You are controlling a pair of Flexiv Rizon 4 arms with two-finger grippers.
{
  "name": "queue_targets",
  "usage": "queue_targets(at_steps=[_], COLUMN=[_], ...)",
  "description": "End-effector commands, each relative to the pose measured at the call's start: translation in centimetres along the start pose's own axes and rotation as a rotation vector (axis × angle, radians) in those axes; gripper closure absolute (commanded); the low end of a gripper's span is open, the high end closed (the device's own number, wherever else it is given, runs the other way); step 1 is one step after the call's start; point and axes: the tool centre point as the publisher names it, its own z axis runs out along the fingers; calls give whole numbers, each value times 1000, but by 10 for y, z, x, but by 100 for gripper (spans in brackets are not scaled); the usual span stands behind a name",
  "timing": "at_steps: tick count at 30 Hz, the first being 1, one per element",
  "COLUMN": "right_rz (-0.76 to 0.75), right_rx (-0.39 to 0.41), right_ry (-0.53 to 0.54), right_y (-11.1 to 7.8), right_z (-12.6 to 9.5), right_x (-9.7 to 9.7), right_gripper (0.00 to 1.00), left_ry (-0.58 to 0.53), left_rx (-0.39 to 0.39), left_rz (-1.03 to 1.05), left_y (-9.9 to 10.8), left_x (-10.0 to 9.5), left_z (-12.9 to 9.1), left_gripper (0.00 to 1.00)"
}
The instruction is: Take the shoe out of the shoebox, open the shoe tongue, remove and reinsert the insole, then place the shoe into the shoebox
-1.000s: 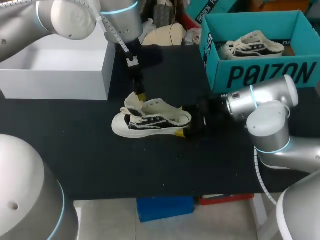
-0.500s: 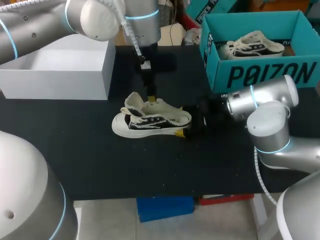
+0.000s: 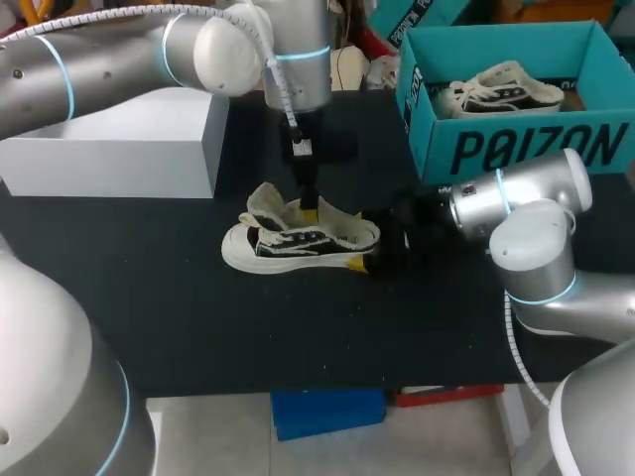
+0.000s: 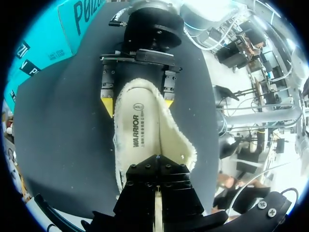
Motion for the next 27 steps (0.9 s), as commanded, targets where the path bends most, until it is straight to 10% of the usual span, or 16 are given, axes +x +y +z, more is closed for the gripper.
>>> queue_targets(at_steps=[1, 27], right_rz=[1, 1], right_rx=[1, 1], right_ry=[-2, -2], right_y=[-3, -3], right_z=[3, 3], right_x=[-1, -1], right_gripper=[100, 100], left_ry=[35, 55], left_rx=[8, 60], left_rz=[1, 7], left_y=[1, 5], left_x=[-6, 6], left_z=[14, 59], left_gripper=[100, 100])
